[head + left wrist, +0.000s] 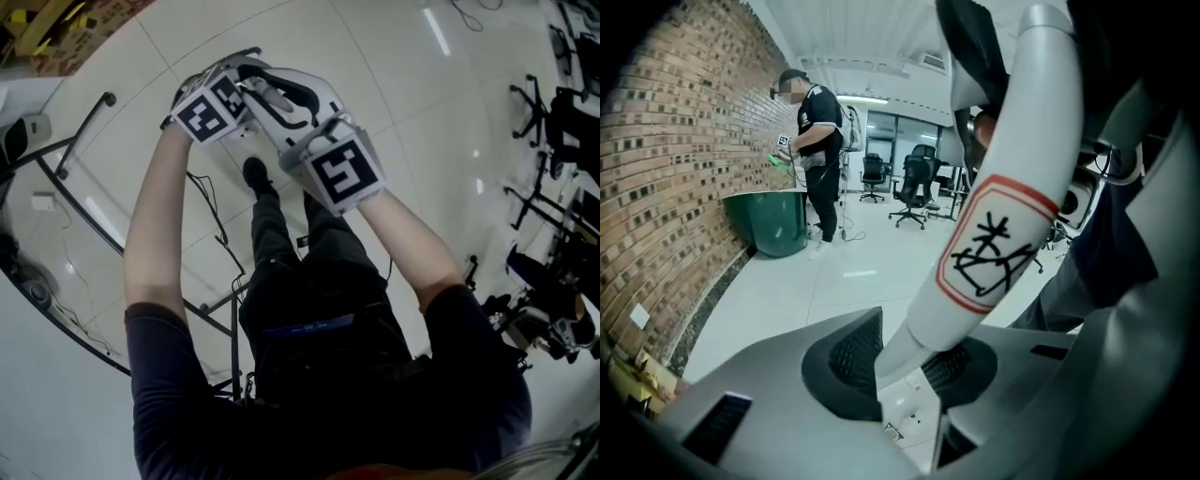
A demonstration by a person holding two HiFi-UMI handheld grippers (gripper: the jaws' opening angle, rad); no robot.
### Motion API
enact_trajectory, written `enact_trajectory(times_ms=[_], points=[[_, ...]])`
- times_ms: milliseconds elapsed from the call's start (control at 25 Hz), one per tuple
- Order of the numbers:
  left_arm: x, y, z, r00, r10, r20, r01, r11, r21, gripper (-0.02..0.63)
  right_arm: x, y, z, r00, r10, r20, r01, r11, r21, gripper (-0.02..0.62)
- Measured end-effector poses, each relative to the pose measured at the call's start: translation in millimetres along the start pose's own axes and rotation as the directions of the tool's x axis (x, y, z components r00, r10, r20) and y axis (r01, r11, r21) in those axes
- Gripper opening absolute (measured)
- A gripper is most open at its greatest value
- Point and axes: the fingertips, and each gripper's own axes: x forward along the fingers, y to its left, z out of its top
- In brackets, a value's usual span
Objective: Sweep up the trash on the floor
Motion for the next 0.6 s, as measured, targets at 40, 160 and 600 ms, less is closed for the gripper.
enact_trajectory(times_ms=[40, 160, 600], points=[[-0.5, -2.3, -0.2, 1.0, -0.002, -0.003, 0.002, 1.0, 0.002, 0.087, -1.4, 1.3, -0.3, 1.0, 0.004, -0.002, -0.003, 1.0, 0.002, 0.114], [-2.7, -9.5, -2.8, 1.0, -0.014, -0.013, 0.014, 1.0, 0.006, 0.087, -4.2, 7.0, -0.4, 1.0, 0.018, -0.006, -0.018, 1.0, 0.004, 0.114], [-23.8, -25.2, 2.7, 0.998, -0.042, -0.045, 0.042, 0.999, 0.008, 0.08, -10.5, 17.7, 22.2, 0.997, 0.073, 0.006, -0.073, 0.997, 0.019, 0.114]])
